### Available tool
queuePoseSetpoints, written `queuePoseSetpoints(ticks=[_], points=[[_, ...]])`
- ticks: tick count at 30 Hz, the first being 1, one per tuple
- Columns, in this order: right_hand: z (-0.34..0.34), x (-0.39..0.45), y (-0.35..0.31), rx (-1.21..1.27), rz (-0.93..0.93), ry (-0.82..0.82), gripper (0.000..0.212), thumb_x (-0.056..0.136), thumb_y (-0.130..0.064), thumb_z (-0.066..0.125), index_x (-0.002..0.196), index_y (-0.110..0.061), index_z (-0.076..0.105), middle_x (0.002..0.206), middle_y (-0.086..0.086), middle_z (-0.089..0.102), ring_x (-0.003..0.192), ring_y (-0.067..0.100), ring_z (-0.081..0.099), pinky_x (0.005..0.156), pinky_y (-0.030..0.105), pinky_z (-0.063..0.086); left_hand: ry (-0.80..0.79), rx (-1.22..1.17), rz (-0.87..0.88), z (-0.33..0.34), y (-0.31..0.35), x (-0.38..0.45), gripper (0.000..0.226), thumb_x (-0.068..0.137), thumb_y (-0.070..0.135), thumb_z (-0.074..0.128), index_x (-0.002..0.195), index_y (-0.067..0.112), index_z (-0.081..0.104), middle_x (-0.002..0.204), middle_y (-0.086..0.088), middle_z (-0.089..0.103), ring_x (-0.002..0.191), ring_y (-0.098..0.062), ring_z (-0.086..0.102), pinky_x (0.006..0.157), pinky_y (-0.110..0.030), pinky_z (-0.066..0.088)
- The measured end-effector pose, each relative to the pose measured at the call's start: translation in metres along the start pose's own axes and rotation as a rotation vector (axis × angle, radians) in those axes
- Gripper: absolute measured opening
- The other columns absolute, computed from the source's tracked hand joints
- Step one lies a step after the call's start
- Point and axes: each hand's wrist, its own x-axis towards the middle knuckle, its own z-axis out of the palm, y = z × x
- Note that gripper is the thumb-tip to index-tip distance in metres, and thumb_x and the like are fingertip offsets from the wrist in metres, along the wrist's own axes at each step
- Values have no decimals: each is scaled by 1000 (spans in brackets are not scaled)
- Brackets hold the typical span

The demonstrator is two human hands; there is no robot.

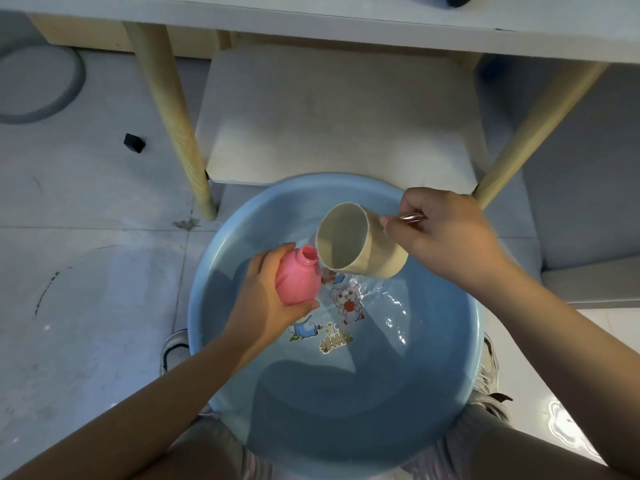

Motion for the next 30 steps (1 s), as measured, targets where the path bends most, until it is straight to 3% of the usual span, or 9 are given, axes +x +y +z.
queuePoseSetpoints(ticks=[4, 10, 13, 19, 22, 26, 30], points=[[-3, 0, -3, -13, -43, 6, 32, 84, -31, 64, 62, -17, 44, 50, -6, 40, 59, 21, 40, 50, 14, 25, -2, -14, 21, 1, 1, 1, 86, 60, 23, 89, 124, 42, 35, 127, 13, 37, 110, -4, 40, 74, 0, 36], [-4, -1, -8, -47, -111, 10, 32, 84, -28, 66, 63, -15, 45, 46, -8, 37, 56, 24, 39, 51, 12, 23, 8, -37, 35, 1, -1, 1, 87, 60, 22, 89, 126, 42, 37, 126, 13, 38, 111, -4, 41, 78, -4, 36], [-7, -1, -9, -68, -135, 36, 32, 80, -38, 59, 62, -15, 44, 44, -8, 36, 53, 24, 39, 51, 12, 22, 12, -44, 40, 2, -1, 1, 87, 59, 22, 89, 126, 42, 37, 127, 12, 39, 112, -5, 42, 81, -8, 38], [-12, -1, -13, -97, -179, 71, 26, 73, -37, 53, 60, -20, 38, 42, -11, 31, 50, 23, 37, 49, 17, 24, 14, -43, 48, 1, -1, 2, 87, 60, 24, 89, 126, 43, 36, 127, 13, 38, 114, -5, 41, 77, -6, 38], [-13, -1, -14, -124, -198, 84, 26, 73, -37, 54, 60, -20, 38, 42, -12, 31, 50, 24, 38, 48, 28, 23, 14, -45, 50, 2, -2, 3, 87, 60, 23, 89, 126, 42, 36, 127, 12, 39, 114, -6, 42, 78, -5, 37], [-15, -1, -16, -141, -252, 114, 27, 73, -42, 48, 60, -20, 36, 43, -15, 26, 46, 21, 34, 50, 14, 22, 20, -63, 53, 3, -2, 3, 86, 60, 23, 89, 126, 42, 38, 126, 12, 40, 113, -5, 43, 82, -12, 40], [-14, -1, -16, -142, -264, 136, 24, 72, -36, 52, 60, -20, 38, 45, -13, 29, 46, 21, 35, 54, 11, 22, 21, -62, 57, 3, -2, 2, 85, 60, 21, 89, 128, 39, 41, 127, 10, 41, 113, -5, 44, 82, -10, 40]])
